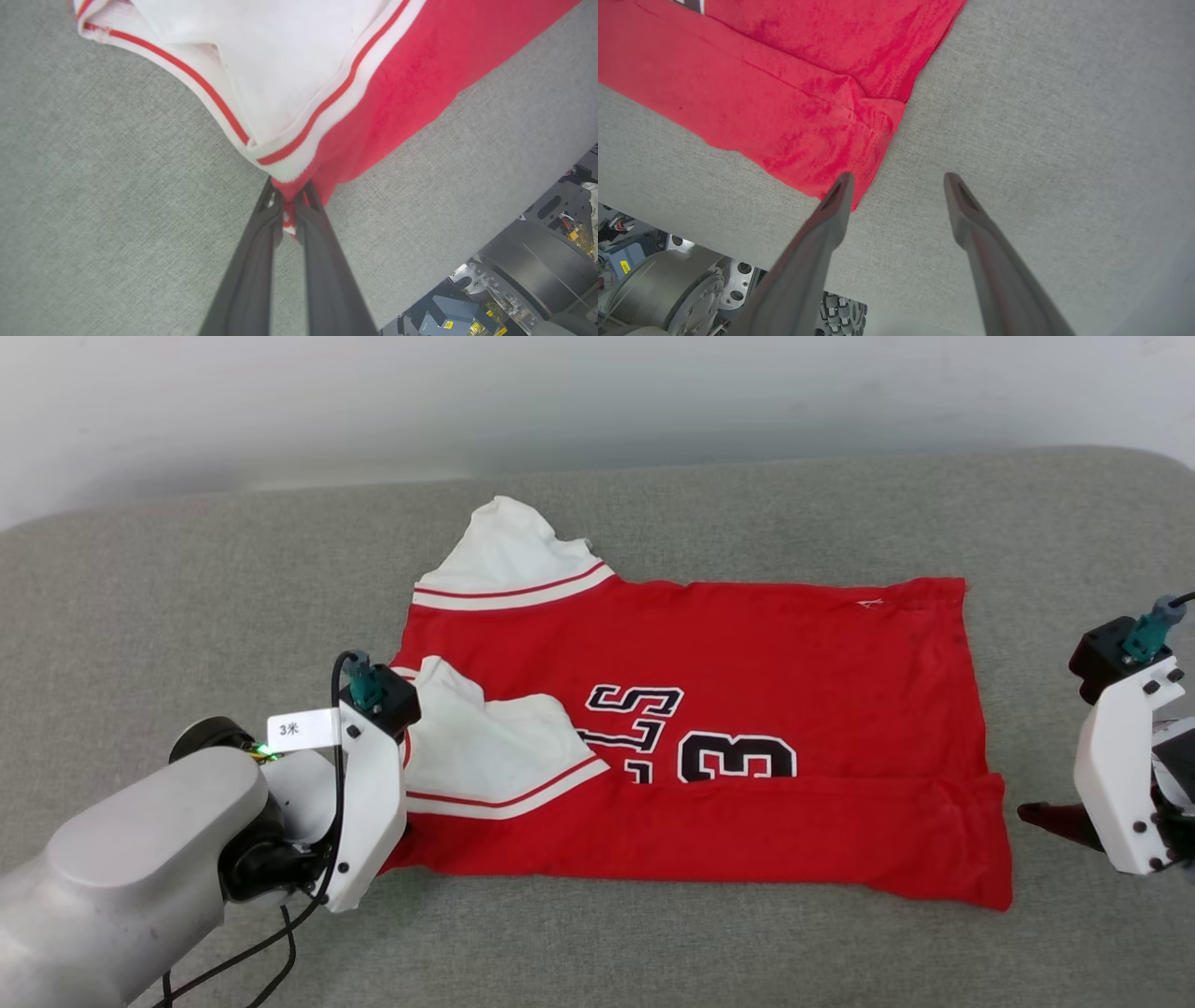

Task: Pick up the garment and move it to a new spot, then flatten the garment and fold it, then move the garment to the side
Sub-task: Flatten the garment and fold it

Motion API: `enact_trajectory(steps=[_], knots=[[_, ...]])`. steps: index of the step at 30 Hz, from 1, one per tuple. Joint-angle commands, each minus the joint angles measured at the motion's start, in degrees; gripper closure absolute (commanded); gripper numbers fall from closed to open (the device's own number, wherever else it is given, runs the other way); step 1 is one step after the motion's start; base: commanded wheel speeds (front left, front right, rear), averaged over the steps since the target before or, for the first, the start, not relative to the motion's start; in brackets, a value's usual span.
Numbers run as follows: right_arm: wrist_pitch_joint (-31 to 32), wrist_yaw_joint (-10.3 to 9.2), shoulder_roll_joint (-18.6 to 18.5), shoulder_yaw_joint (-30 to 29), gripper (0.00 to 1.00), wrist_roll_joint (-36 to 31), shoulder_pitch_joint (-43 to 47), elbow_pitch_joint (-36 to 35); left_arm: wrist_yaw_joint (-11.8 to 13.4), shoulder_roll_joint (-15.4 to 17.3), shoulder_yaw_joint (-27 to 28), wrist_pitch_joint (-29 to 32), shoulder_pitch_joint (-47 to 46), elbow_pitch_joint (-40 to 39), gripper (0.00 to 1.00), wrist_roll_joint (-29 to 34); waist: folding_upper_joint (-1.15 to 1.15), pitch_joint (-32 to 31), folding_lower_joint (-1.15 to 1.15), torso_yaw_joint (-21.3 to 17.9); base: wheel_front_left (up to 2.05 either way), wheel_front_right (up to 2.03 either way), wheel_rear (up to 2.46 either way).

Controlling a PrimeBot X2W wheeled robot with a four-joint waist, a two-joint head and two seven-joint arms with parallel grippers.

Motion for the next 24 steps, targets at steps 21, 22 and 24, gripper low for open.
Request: enact_trajectory(steps=[21, 22, 24], knots=[[-7.1, 0.04, 10.3, 2.4, 1.00, -0.6, 6.3, 8.2, 0.0, 0.0, -0.1, -1.6, -1.3, 0.6, 1.00, 0.0, 0.00, 3.6, 0.00, 1.3, 0.00, 0.00, 0.00], [-7.8, 0.05, 9.7, 2.4, 1.00, -0.4, 6.0, 7.8, 0.0, 0.1, -0.1, -1.8, -0.9, 0.6, 1.00, -0.2, 0.00, 3.0, 0.00, 1.2, 0.00, 0.00, 0.00], [-9.3, 0.04, 8.1, 2.3, 1.00, -0.2, 5.7, 6.7, 0.0, 0.5, 0.0, -2.2, -0.3, 0.6, 1.00, -0.5, 0.00, 1.8, 0.00, 1.2, 0.00, 0.00, 0.00]])
